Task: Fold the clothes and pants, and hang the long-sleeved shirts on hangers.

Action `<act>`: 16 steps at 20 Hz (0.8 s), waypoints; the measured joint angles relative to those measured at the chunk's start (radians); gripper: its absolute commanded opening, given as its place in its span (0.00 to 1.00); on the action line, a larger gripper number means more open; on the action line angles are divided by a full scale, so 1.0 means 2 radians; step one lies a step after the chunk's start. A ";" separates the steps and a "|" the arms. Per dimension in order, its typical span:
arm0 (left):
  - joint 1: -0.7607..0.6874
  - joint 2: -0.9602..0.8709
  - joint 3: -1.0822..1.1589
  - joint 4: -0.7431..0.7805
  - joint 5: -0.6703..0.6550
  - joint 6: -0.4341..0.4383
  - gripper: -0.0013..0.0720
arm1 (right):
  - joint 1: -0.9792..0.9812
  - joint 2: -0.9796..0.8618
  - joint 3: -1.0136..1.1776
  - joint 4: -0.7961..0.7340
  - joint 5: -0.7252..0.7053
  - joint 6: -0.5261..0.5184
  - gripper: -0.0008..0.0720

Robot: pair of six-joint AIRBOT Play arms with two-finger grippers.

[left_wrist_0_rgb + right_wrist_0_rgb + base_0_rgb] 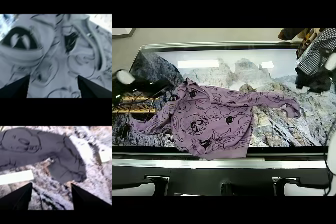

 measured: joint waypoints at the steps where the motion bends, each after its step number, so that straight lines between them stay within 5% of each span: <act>1: 0.015 0.036 -0.043 0.000 -0.006 0.006 0.93 | -0.011 0.024 -0.041 0.035 0.003 -0.020 0.79; 8: 0.056 0.281 -0.336 -0.036 -0.023 0.023 0.93 | 0.024 0.181 -0.408 0.198 -0.021 -0.076 0.79; 9: 0.057 0.306 -0.362 -0.040 -0.027 0.021 0.93 | 0.039 0.192 -0.447 0.217 -0.034 -0.079 0.85; 16: 0.060 0.365 -0.426 -0.053 -0.061 0.014 0.93 | 0.186 0.177 -0.559 0.350 -0.192 -0.081 0.83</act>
